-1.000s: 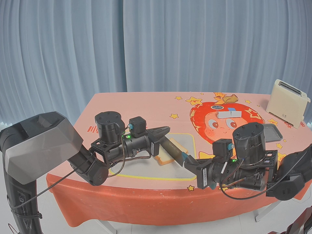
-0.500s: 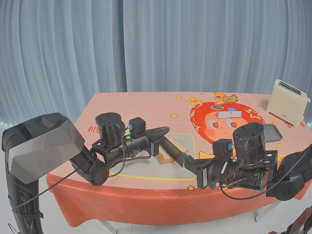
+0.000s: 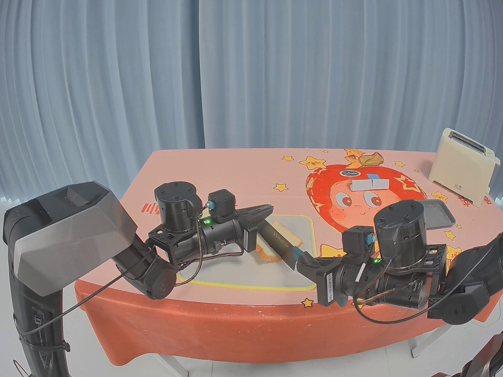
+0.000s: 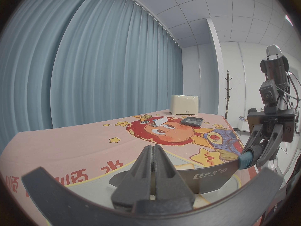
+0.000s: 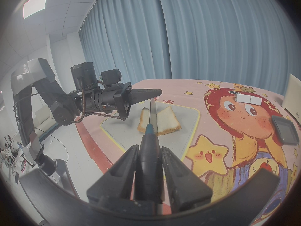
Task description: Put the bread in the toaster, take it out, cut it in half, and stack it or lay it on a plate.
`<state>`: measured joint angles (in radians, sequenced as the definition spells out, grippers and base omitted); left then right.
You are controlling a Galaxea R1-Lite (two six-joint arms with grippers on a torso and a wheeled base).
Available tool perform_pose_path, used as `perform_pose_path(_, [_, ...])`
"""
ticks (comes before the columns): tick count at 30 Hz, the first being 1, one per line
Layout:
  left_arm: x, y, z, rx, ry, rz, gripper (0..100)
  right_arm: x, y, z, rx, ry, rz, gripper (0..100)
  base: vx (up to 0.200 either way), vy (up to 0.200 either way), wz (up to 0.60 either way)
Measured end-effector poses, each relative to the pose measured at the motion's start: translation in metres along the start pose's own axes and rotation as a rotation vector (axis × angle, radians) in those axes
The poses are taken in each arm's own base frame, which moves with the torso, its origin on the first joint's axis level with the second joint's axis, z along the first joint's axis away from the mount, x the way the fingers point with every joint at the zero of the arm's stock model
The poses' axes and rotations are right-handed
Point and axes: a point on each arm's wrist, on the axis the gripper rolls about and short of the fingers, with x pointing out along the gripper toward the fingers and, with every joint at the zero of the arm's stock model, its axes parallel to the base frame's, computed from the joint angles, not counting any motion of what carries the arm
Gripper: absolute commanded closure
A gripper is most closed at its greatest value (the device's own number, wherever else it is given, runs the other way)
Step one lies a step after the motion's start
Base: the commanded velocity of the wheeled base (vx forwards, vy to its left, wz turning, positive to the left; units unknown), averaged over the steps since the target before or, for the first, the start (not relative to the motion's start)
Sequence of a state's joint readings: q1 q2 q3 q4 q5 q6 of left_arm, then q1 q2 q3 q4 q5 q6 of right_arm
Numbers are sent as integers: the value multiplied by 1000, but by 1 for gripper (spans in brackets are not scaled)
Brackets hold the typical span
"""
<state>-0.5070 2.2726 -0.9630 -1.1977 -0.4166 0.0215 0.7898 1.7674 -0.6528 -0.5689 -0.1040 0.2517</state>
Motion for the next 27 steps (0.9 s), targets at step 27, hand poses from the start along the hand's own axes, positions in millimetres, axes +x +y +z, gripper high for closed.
perform_pose_path(27, [0,-3,4,4,-7,1,100,5,-3,-6,-2,26,-14,100,0,0,0])
